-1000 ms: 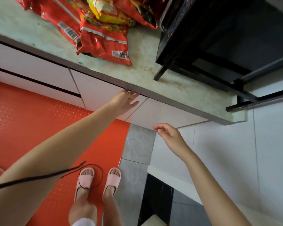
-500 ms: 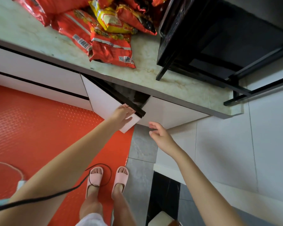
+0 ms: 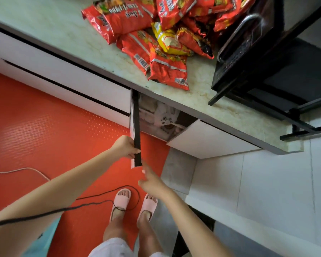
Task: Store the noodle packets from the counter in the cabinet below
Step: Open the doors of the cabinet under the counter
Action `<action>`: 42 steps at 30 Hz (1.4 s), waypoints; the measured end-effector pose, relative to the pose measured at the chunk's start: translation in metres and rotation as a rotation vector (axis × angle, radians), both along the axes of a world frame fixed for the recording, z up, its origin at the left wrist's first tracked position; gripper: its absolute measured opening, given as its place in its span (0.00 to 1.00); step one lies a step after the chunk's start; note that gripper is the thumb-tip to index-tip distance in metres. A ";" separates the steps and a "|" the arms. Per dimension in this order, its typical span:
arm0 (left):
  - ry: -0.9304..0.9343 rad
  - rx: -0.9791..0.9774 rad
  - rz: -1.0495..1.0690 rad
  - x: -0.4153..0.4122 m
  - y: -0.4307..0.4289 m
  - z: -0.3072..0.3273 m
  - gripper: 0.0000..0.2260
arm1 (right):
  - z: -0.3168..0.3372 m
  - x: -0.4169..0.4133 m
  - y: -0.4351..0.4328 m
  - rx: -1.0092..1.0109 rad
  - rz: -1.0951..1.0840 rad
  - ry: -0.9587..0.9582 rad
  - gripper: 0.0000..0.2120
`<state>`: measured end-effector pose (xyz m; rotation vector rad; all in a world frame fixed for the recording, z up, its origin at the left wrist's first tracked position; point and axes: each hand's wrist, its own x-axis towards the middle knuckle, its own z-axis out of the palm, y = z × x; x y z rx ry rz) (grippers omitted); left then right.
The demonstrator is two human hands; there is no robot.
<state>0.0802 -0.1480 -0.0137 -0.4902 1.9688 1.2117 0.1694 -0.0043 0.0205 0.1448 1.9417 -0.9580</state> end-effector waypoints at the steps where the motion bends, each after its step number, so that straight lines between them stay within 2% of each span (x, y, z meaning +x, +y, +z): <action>1: 0.015 -0.028 -0.031 0.001 -0.013 0.004 0.07 | 0.001 0.000 -0.010 0.000 0.053 -0.012 0.37; 7: 0.032 -0.195 -0.134 -0.001 -0.072 0.019 0.10 | -0.002 -0.003 -0.077 -0.066 0.182 -0.078 0.40; 20: 0.088 -0.395 -0.091 -0.006 -0.119 0.035 0.10 | -0.027 -0.024 -0.140 -0.129 0.270 -0.102 0.45; 23: 0.105 -0.539 -0.213 -0.008 -0.109 0.041 0.08 | -0.036 -0.022 -0.133 -0.153 0.228 -0.076 0.43; 26: 0.175 -0.700 -0.351 -0.013 -0.090 0.045 0.02 | -0.030 -0.033 -0.120 -0.216 0.140 -0.029 0.36; 29: 0.299 -0.702 -0.376 -0.022 -0.064 0.041 0.15 | -0.023 -0.056 -0.078 -0.278 -0.160 0.014 0.26; 31: 0.346 -0.580 -0.278 -0.028 -0.050 0.040 0.25 | -0.021 -0.075 -0.032 -0.298 -0.481 0.042 0.22; 32: 0.368 -0.511 -0.234 -0.030 -0.041 0.040 0.27 | -0.020 -0.085 -0.006 -0.293 -0.646 0.058 0.21; 35: 0.420 -0.383 -0.204 -0.036 -0.010 0.043 0.24 | -0.020 -0.120 0.074 -0.389 -1.163 0.084 0.21; 37: 0.423 -0.274 -0.219 -0.038 0.008 0.042 0.22 | -0.013 -0.141 0.114 -0.485 -1.421 0.084 0.22; 42: 0.479 -0.086 -0.272 -0.038 0.043 0.037 0.20 | 0.006 -0.164 0.160 -0.798 -1.663 0.072 0.26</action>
